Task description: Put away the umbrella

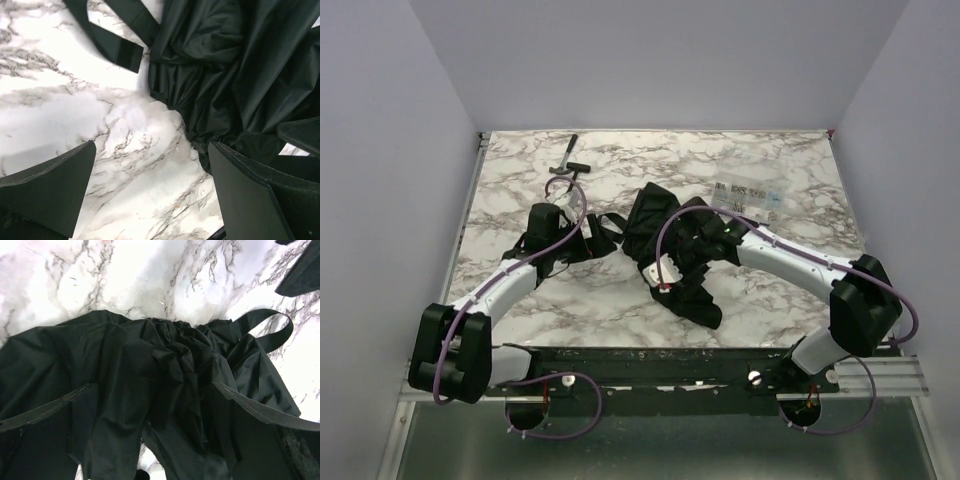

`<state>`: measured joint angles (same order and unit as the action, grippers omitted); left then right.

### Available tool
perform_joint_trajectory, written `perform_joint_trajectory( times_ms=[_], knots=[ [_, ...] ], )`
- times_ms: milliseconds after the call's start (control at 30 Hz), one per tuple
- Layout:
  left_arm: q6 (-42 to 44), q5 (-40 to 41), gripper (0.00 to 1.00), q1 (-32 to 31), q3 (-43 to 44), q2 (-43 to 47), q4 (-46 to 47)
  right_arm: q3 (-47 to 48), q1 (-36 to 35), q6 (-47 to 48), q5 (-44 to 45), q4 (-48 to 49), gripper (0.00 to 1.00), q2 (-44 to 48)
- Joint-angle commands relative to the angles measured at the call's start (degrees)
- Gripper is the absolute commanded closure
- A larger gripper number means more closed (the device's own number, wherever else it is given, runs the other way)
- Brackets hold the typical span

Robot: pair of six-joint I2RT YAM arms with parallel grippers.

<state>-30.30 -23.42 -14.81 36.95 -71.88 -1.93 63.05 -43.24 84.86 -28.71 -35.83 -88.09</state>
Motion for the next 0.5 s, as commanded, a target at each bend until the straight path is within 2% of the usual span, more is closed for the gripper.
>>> perform_joint_trajectory(
  times_ms=[0, 200, 300, 400, 467],
  knots=[
    [-12.44, 1.45, 0.02, 1.80, -2.08, -1.85, 9.36, 0.73, -2.62, -0.99, 9.19, 5.03, 0.00, -1.81],
    [-23.36, 5.73, 0.08, 3.00, 0.44, -9.36, 10.01, -1.58, -2.81, -1.99, 15.40, 10.10, 0.00, -2.65],
    [-28.18, 10.24, 0.11, 2.99, 2.64, -12.07, 7.53, 0.48, -2.86, -4.61, 12.44, 7.25, 0.00, -1.18],
    [-31.15, 12.12, 0.14, 3.10, 4.40, -14.39, 6.24, 0.05, -2.84, -4.19, 13.88, 7.59, 0.00, -1.03],
    [-33.29, 13.82, 0.22, 3.09, 5.75, -15.77, 4.66, -1.14, -2.77, -3.85, 14.82, 9.38, 0.00, -1.64]
  ],
)
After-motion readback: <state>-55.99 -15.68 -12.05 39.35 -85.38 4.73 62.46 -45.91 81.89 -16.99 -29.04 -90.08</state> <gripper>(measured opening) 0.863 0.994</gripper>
